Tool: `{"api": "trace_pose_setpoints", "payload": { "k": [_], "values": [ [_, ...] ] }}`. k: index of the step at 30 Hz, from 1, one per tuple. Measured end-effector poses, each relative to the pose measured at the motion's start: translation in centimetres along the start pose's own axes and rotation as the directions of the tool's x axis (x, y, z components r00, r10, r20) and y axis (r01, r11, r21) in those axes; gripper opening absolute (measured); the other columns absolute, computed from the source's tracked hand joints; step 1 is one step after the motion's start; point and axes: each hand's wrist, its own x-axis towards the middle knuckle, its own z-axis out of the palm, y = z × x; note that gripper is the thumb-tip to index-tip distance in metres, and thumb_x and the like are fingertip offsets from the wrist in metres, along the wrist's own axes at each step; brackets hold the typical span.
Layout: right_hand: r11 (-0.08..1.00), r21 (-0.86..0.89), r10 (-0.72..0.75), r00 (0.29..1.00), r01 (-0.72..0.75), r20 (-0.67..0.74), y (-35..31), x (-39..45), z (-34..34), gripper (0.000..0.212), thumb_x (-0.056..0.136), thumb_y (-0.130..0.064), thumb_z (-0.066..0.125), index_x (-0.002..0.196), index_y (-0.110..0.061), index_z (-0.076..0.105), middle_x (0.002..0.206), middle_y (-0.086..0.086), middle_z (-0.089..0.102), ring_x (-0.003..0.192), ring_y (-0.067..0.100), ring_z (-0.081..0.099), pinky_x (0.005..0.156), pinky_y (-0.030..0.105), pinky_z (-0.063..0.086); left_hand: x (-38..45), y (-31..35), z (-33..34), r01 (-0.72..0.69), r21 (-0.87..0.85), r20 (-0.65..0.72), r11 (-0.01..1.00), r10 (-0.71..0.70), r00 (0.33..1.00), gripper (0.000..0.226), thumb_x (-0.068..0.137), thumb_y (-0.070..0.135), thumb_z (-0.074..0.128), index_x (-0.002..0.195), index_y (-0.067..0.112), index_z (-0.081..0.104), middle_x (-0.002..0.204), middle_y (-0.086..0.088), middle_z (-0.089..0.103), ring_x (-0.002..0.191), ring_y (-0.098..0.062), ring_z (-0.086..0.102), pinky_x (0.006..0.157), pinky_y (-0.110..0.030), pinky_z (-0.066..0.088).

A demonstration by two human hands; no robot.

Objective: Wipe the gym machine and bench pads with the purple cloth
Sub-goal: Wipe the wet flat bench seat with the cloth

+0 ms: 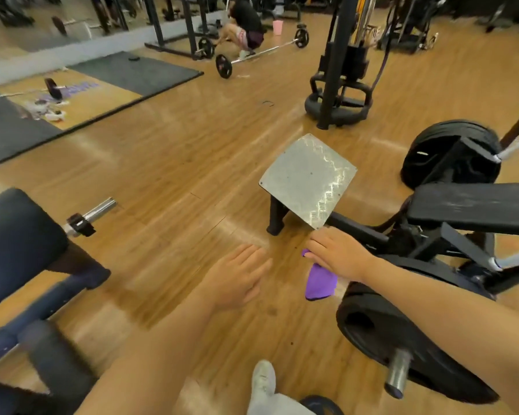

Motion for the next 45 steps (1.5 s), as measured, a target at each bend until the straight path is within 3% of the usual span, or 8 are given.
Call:
{"api": "trace_pose_setpoints", "payload": {
  "k": [7, 17, 25, 29, 34, 38, 42, 45],
  "values": [
    [0.987, -0.079, 0.135, 0.990, -0.137, -0.034, 11.1, 4.0, 2.7, 0.053, 0.109, -0.034, 0.022, 0.084, -0.012, 0.063, 0.080, 0.003, 0.060, 0.069, 0.024, 0.055, 0.063, 0.035, 0.048, 12.4, -9.9, 5.6, -0.114, -0.052, -0.023, 0.992, 0.113, 0.993, 0.037, 0.093, 0.031, 0.044, 0.116, 0.011, 0.065, 0.121, -0.014, 0.064, 0.114, -0.030, 0.061, 0.111, -0.038, 0.036],
    [0.896, -0.243, 0.404, 0.910, -0.373, 0.091, 22.6, 2.4, 5.0, 0.038, 0.103, -0.033, 0.033, 0.084, -0.015, 0.062, 0.080, 0.001, 0.058, 0.066, 0.021, 0.053, 0.058, 0.031, 0.042, 29.9, -14.7, 16.9, -0.365, -0.310, -0.162, 0.878, 0.329, 0.930, 0.038, 0.092, 0.027, 0.051, 0.123, 0.008, 0.062, 0.126, -0.016, 0.063, 0.117, -0.031, 0.057, 0.112, -0.042, 0.037],
    [0.714, -0.376, 0.673, 0.728, -0.591, 0.133, 30.6, 0.0, 5.4, 0.032, 0.102, -0.032, 0.035, 0.088, -0.016, 0.059, 0.084, 0.001, 0.058, 0.071, 0.020, 0.054, 0.062, 0.031, 0.045, 44.2, -17.9, 25.9, -0.581, -0.381, -0.307, 0.719, 0.495, 0.813, 0.036, 0.091, 0.028, 0.051, 0.116, 0.008, 0.068, 0.122, -0.014, 0.065, 0.118, -0.027, 0.050, 0.115, -0.036, 0.027],
    [0.600, -0.413, 0.774, 0.628, -0.685, 0.084, 33.3, -0.9, 4.7, 0.015, 0.092, -0.025, 0.067, 0.089, -0.013, 0.059, 0.087, 0.006, 0.061, 0.071, 0.024, 0.056, 0.063, 0.032, 0.047, 50.0, -18.3, 28.3, -0.625, -0.437, -0.325, 0.646, 0.535, 0.780, 0.037, 0.094, 0.029, 0.047, 0.118, 0.010, 0.068, 0.123, -0.012, 0.065, 0.120, -0.026, 0.053, 0.117, -0.034, 0.029],
    [0.523, -0.433, 0.834, 0.545, -0.734, 0.084, 35.9, -3.8, 4.4, 0.015, 0.089, -0.023, 0.072, 0.087, -0.012, 0.062, 0.088, 0.007, 0.061, 0.072, 0.025, 0.058, 0.063, 0.034, 0.051, 55.8, -15.4, 30.2, -0.706, -0.479, -0.328, 0.522, 0.639, 0.696, 0.042, 0.097, 0.032, 0.042, 0.121, 0.009, 0.067, 0.125, -0.012, 0.065, 0.118, -0.028, 0.060, 0.112, -0.039, 0.039],
    [0.509, -0.440, 0.852, 0.506, -0.739, 0.136, 38.4, -6.7, 4.3, 0.017, 0.096, -0.026, 0.056, 0.090, -0.012, 0.062, 0.088, 0.006, 0.059, 0.071, 0.023, 0.056, 0.062, 0.033, 0.050, 60.0, -12.5, 31.8, -0.732, -0.473, -0.337, 0.490, 0.667, 0.664, 0.042, 0.096, 0.033, 0.044, 0.122, 0.010, 0.067, 0.127, -0.013, 0.065, 0.119, -0.028, 0.060, 0.111, -0.040, 0.041],
    [0.485, -0.447, 0.869, 0.473, -0.752, 0.147, 41.3, -10.1, 3.8, 0.054, 0.103, -0.031, 0.012, 0.095, -0.012, 0.062, 0.090, 0.006, 0.060, 0.074, 0.022, 0.057, 0.063, 0.033, 0.051, 64.3, -9.3, 33.4, -0.781, -0.439, -0.355, 0.444, 0.713, 0.604, 0.040, 0.095, 0.034, 0.048, 0.123, 0.011, 0.066, 0.127, -0.011, 0.065, 0.120, -0.026, 0.059, 0.111, -0.039, 0.040],
    [0.468, -0.473, 0.869, 0.486, -0.746, 0.094, 43.4, -13.0, 3.1, 0.063, 0.106, -0.030, 0.005, 0.091, -0.013, 0.064, 0.086, 0.004, 0.060, 0.070, 0.020, 0.056, 0.061, 0.031, 0.050, 67.7, -6.8, 33.6, -0.805, -0.422, -0.381, 0.417, 0.725, 0.574, 0.041, 0.095, 0.034, 0.045, 0.119, 0.011, 0.068, 0.124, -0.010, 0.066, 0.117, -0.025, 0.061, 0.109, -0.039, 0.043]
  ]
}}
